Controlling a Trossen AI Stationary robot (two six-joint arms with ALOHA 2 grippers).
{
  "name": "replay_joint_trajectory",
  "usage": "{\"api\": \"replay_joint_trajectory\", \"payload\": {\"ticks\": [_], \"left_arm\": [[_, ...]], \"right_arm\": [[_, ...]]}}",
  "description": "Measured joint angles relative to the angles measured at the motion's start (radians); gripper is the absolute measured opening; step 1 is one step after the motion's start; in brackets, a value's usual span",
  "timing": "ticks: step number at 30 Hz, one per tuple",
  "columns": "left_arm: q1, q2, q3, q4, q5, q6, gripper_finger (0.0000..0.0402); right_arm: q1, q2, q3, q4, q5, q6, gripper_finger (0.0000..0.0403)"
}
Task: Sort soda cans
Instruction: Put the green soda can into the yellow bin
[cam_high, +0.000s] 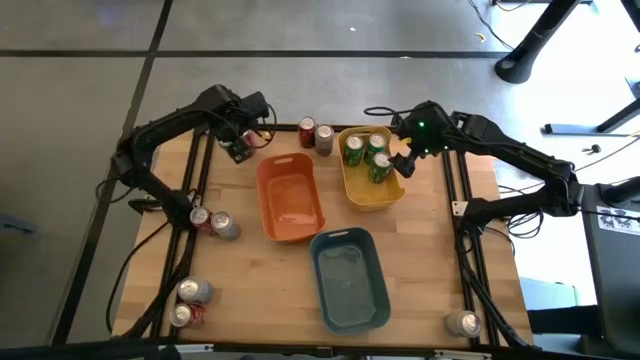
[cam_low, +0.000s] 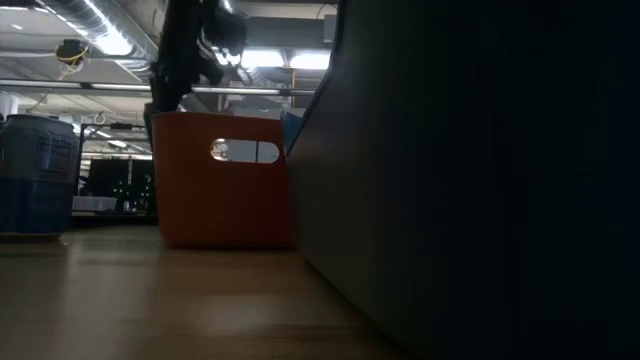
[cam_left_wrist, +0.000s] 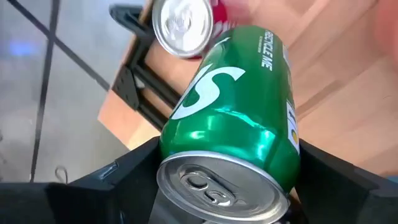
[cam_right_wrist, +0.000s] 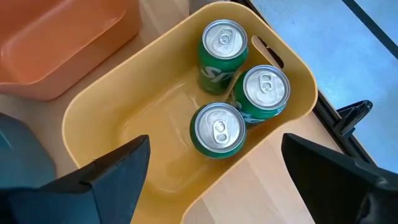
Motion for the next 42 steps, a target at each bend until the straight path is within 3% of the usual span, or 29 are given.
{"api": "replay_joint_trajectory", "payload": {"ticks": [13,24,29,35,38,42], "left_arm": [[-0.078,-0.043,0.124,0.019,-0.007,-0.001,0.0299],[-0.196,-0.043,0.156,0.309,0.082,0.019,0.0299],[-0.256,-0.043,0.155,0.479,0.161,0.045,0.0299],[-0.333,-0.034,0.114,0.708,0.215,0.068,0.0298],[-0.372,-0.032,0.066,0.811,0.214,0.063,0.0298],[-0.417,-0.019,-0.007,0.937,0.215,0.026,0.0298]], "right_arm": [[0.000,0.000,0.000,-0.007,-0.036,0.035,0.0363],[0.000,0.015,-0.006,-0.005,-0.043,0.039,0.0346],[0.000,0.013,-0.112,0.113,-0.077,-0.040,0.0262],[0.000,-0.024,-0.258,0.362,-0.215,-0.041,0.0097],[0.001,-0.066,-0.305,0.389,-0.311,-0.039,0.0020],[0.036,-0.165,-0.338,0.416,-0.306,0.021,0.0024]]}}
